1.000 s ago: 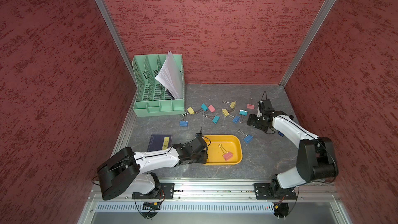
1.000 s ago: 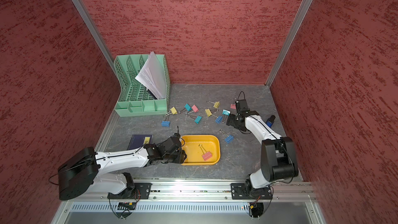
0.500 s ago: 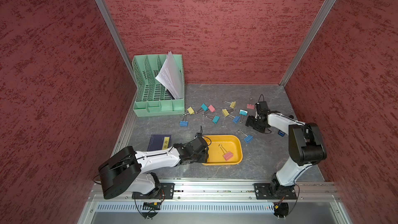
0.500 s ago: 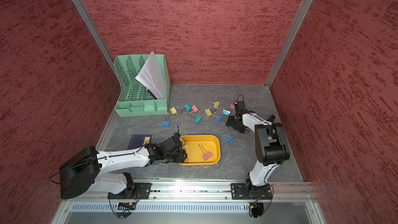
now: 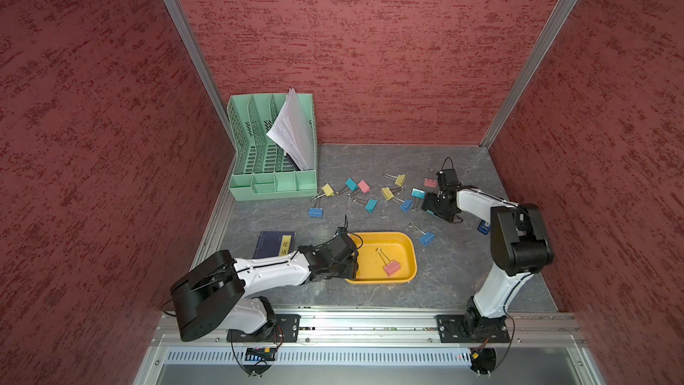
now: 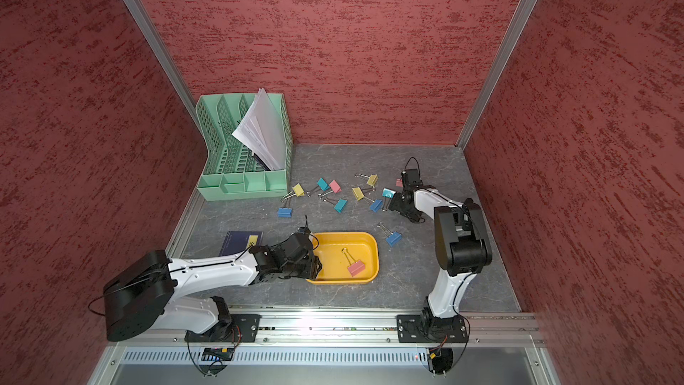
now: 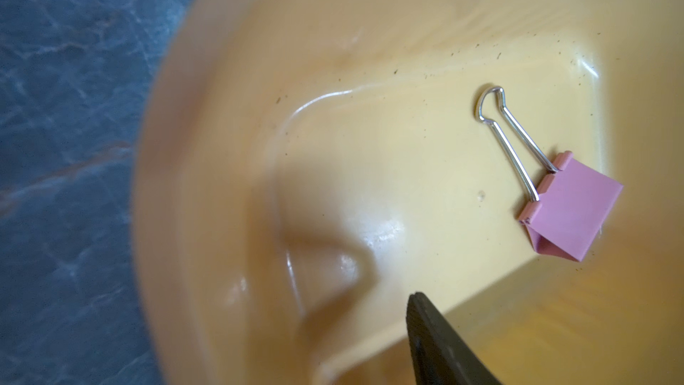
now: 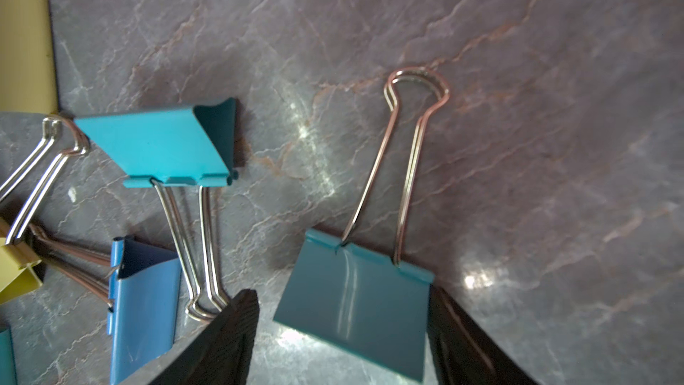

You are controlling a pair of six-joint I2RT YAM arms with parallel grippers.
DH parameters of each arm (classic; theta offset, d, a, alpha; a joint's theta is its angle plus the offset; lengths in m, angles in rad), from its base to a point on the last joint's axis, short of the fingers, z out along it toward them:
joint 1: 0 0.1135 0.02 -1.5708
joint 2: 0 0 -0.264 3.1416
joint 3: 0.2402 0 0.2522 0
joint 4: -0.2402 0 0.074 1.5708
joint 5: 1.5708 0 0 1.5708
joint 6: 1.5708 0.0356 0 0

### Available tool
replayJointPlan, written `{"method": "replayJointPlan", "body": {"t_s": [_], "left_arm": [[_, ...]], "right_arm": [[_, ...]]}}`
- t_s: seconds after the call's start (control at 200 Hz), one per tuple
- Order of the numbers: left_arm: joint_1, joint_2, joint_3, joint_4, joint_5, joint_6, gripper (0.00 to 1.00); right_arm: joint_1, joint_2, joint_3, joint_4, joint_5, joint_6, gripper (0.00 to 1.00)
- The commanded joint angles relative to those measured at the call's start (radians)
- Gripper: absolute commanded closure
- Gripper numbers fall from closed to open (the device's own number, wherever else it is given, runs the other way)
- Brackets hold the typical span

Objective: Put the binder clips in the storage box
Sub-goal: Pick up the binder clip at the center of the board, then place the binder clip in the storage box.

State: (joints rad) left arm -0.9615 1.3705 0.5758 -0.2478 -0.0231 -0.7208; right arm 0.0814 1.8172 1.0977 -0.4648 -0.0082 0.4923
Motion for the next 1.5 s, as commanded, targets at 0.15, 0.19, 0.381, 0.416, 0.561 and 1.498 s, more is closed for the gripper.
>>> {"method": "replayJointPlan", "body": {"t_s": [0.15, 0.19, 0.381, 0.416, 0.561, 1.498], "left_arm": [[0.019, 0.024, 0.006, 0.028, 0.018, 0.028, 0.37], [0.02, 0.027, 0.009, 0.026, 0.018, 0.031, 0.37], [0.027, 0.028, 0.006, 0.028, 0.022, 0.038, 0.37], [0.027, 0.027, 0.006, 0.029, 0.022, 0.038, 0.37], [0.032, 0.024, 0.003, 0.033, 0.025, 0.036, 0.37], [0.034, 0.047, 0.016, 0.032, 0.022, 0.034, 0.37]], "right_arm": [[-0.003, 0.05, 0.051, -0.054, 0.06, -0.024, 0.34], [-0.003, 0.05, 0.052, -0.057, 0.058, -0.026, 0.39], [0.004, 0.013, 0.038, -0.065, 0.087, -0.041, 0.47], [0.006, -0.007, 0.036, -0.064, 0.092, -0.047, 0.47], [0.054, -0.137, 0.046, -0.104, 0.127, -0.092, 0.49], [0.718, -0.541, -0.206, -0.252, 0.054, 0.036, 0.16]]}}
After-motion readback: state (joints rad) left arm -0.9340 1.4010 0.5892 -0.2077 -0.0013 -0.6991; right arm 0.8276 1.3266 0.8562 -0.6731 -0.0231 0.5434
